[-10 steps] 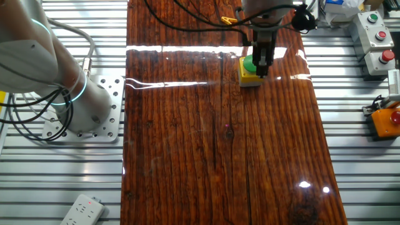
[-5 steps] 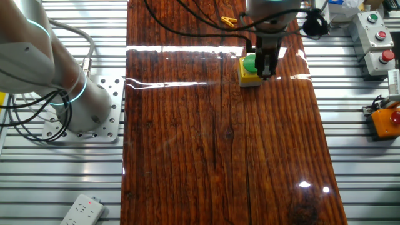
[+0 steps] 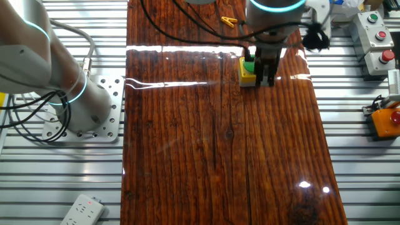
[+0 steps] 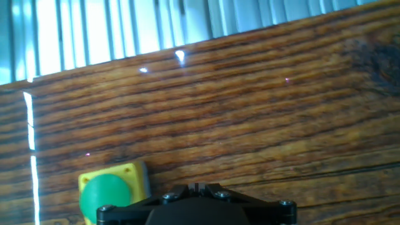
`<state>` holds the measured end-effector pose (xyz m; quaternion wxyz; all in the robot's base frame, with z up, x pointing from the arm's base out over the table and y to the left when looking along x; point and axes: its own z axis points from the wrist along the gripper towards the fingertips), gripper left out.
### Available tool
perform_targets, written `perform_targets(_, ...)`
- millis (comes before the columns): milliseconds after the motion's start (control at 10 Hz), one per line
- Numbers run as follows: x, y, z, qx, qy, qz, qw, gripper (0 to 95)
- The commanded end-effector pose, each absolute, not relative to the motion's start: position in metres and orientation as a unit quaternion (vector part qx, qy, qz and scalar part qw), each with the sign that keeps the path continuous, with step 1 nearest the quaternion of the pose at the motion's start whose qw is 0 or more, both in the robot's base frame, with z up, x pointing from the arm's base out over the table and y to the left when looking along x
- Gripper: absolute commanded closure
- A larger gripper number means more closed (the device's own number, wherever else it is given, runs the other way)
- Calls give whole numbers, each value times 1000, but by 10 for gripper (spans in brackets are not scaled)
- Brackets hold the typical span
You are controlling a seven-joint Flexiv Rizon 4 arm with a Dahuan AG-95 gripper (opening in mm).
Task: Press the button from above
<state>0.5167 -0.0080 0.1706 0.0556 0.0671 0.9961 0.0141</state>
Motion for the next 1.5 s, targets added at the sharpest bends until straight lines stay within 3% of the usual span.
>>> perform_targets(100, 512, -12, 170, 74, 996, 16, 54, 950)
perform_targets(1200, 496, -36, 180, 87, 996, 10, 33, 950)
perform_targets(1500, 489, -21, 180, 92, 995, 14, 44, 950)
